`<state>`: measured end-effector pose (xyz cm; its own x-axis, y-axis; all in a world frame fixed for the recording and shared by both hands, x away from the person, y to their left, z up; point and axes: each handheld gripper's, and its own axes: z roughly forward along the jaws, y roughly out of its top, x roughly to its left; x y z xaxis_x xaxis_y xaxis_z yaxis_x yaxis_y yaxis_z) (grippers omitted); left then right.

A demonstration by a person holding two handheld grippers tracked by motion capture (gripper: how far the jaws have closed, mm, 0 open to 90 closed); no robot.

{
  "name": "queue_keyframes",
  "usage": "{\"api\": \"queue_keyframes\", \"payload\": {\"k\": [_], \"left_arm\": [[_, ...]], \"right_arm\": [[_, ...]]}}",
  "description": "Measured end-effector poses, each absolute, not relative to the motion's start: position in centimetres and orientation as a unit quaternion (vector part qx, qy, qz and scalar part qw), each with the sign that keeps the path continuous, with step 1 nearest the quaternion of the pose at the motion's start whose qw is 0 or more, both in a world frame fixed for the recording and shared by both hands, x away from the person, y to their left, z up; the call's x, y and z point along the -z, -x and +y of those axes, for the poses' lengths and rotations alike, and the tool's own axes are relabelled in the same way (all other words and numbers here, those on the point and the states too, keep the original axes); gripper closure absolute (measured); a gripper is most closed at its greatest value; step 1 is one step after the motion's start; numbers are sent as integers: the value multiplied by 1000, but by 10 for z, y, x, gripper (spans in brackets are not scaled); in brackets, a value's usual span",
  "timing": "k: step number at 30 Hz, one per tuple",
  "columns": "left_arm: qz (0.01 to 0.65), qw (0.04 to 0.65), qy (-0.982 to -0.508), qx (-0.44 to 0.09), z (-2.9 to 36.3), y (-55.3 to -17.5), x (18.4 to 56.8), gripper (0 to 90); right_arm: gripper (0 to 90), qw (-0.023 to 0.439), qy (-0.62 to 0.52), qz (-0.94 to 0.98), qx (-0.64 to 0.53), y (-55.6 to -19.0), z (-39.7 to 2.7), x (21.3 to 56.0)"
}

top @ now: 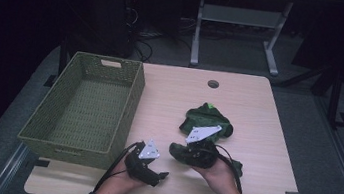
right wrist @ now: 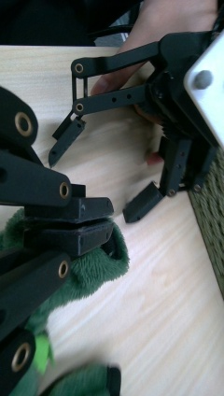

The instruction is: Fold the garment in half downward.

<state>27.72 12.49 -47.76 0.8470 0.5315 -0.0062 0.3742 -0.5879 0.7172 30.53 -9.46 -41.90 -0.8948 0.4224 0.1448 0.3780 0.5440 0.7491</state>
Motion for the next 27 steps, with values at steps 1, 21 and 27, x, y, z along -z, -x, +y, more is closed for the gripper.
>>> {"api": "queue_keyframes", "payload": {"k": [1,21,27], "left_arm": [[256,375,-885,-105,125,-277,478,123],[253,374,-886,-106,125,-278,478,123],[253,375,-886,-106,125,-278,478,123]], "right_arm": [[867,27,-231,876,-423,-306,-99,417],[839,55,-301,852,-425,-316,-163,413],[819,65,-317,854,-408,-320,-177,417]]}}
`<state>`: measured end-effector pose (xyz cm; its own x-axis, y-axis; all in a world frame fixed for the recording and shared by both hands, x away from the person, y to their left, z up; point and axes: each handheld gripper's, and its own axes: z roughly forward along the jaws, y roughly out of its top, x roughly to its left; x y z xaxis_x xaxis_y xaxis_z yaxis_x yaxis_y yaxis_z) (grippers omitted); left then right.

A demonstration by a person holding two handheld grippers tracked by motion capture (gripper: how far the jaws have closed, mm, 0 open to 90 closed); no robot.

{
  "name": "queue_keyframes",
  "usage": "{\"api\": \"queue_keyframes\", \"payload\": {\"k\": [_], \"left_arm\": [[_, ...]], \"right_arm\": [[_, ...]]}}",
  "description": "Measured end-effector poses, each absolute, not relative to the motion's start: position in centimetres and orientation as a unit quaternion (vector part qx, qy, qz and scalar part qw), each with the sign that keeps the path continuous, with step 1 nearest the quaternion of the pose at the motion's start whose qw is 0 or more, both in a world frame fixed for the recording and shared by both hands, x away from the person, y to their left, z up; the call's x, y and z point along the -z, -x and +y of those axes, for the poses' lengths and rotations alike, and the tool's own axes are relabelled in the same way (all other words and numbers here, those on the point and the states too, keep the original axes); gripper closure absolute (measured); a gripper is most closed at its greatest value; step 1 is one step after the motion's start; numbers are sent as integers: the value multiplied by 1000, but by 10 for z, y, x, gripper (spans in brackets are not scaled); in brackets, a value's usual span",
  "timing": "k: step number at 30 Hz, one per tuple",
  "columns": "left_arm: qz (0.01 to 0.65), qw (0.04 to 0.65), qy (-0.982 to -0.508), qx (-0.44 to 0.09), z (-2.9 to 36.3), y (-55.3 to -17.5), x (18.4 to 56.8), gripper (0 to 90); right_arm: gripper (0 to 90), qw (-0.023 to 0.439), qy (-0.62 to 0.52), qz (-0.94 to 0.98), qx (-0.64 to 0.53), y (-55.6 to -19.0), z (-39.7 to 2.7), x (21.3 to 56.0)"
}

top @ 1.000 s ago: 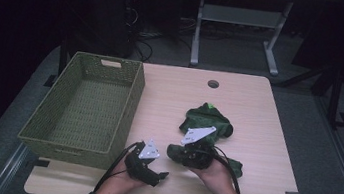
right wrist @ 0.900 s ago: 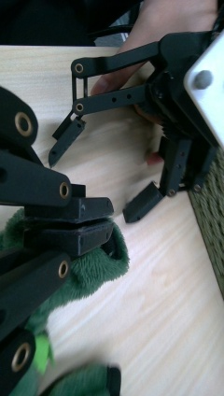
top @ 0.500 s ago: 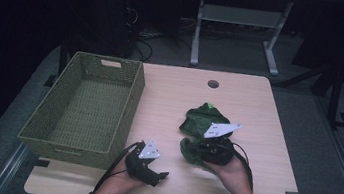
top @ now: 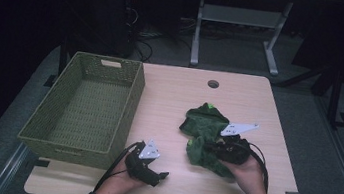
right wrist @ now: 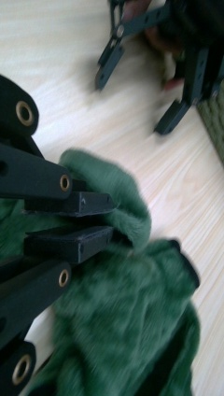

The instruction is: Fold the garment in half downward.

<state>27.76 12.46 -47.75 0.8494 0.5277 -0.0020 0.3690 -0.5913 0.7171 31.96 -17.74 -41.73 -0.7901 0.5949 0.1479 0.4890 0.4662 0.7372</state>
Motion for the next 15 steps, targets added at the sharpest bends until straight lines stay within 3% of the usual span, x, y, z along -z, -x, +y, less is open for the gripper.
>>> {"api": "queue_keyframes", "payload": {"k": [5,15], "left_arm": [[253,375,-885,-105,124,-278,478,123],[253,376,-885,-106,123,-278,478,123]], "right_arm": [[808,75,-339,850,-396,-319,-191,421],[882,103,-315,843,-424,-314,-186,396]]}}
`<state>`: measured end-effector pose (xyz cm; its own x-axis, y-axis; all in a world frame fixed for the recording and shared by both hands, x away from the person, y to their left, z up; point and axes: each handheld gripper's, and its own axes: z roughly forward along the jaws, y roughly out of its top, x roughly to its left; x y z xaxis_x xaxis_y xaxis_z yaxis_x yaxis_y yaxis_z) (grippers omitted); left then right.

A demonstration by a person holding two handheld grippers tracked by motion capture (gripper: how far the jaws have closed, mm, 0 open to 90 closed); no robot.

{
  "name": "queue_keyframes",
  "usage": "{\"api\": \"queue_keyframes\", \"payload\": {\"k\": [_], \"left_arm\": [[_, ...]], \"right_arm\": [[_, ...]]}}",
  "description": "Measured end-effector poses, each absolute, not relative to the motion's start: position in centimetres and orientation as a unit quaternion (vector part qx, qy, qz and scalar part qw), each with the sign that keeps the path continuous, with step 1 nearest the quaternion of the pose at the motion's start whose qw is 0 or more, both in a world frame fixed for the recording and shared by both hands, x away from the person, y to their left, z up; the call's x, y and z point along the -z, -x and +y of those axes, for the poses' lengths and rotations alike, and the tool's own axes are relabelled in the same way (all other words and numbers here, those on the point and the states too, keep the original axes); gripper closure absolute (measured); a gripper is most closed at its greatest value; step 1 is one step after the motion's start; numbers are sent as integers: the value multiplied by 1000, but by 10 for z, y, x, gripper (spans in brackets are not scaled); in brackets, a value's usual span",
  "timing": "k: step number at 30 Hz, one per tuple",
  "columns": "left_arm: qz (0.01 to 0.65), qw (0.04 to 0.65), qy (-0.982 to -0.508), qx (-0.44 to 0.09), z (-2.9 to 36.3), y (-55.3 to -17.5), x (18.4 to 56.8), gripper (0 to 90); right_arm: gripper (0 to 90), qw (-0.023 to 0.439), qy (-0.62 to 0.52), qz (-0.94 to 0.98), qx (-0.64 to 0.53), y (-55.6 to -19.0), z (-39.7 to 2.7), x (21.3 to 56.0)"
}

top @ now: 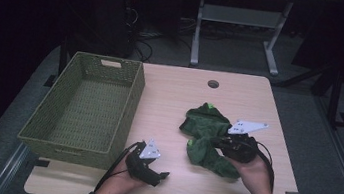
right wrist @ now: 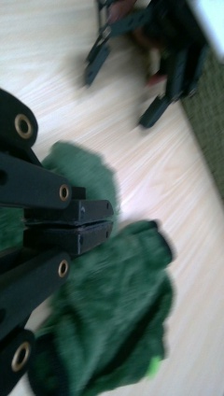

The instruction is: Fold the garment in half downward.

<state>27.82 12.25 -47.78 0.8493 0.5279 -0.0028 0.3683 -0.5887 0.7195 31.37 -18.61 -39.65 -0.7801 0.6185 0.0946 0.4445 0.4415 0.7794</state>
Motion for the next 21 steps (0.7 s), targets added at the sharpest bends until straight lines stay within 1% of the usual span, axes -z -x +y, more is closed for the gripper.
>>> {"api": "queue_keyframes", "payload": {"k": [3,5,13,21], "left_arm": [[252,375,-886,-106,123,-278,478,123],[251,375,-886,-106,123,-278,478,123],[252,374,-886,-105,123,-278,478,123],[254,373,-886,-106,123,-278,477,124]], "right_arm": [[891,104,-308,842,-431,-317,-176,391],[895,105,-307,843,-428,-322,-172,393],[897,74,-337,857,-381,-336,-171,431],[898,54,-343,872,-344,-346,-165,453]]}}
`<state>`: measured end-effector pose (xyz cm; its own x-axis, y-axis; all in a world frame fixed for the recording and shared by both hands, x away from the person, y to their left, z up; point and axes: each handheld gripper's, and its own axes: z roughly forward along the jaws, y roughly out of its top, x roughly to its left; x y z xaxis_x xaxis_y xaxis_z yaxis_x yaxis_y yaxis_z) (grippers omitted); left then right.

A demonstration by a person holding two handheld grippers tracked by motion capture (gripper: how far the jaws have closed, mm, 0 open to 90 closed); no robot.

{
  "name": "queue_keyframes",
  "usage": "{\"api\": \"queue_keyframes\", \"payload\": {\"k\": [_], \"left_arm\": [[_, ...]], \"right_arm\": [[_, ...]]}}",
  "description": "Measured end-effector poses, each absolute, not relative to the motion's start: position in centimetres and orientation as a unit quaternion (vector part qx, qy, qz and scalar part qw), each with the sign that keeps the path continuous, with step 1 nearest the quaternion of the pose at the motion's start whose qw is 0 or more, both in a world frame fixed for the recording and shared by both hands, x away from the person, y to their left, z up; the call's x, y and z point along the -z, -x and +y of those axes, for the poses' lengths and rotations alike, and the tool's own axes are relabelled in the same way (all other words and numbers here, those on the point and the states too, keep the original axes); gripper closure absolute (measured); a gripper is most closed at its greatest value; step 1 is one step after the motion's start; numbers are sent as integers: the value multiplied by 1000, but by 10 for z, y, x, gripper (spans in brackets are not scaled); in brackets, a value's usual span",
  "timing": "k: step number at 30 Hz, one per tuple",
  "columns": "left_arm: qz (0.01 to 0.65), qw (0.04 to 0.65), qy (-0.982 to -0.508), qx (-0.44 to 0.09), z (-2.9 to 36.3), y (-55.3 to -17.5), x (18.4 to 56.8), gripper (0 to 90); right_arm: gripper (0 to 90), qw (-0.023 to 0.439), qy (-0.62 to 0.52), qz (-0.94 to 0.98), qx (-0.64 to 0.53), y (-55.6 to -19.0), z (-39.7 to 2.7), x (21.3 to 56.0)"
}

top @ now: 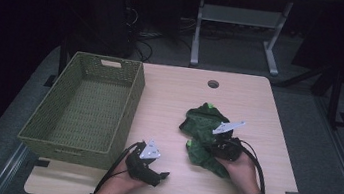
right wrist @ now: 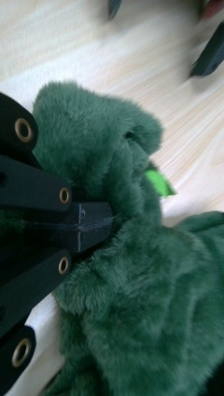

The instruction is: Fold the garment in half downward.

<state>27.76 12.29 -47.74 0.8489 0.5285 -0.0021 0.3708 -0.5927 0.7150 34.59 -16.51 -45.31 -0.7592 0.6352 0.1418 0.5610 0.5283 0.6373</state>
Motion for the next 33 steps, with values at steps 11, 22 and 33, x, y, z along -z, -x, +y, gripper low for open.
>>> {"api": "queue_keyframes", "payload": {"k": [11,22,33], "left_arm": [[254,373,-886,-106,123,-278,477,124],[252,373,-886,-107,123,-278,477,124],[254,373,-886,-105,123,-278,477,124]], "right_arm": [[797,58,-349,859,-369,-344,-176,446],[596,75,-352,846,-392,-322,-219,430],[542,84,-368,834,-402,-294,-262,437]]}}
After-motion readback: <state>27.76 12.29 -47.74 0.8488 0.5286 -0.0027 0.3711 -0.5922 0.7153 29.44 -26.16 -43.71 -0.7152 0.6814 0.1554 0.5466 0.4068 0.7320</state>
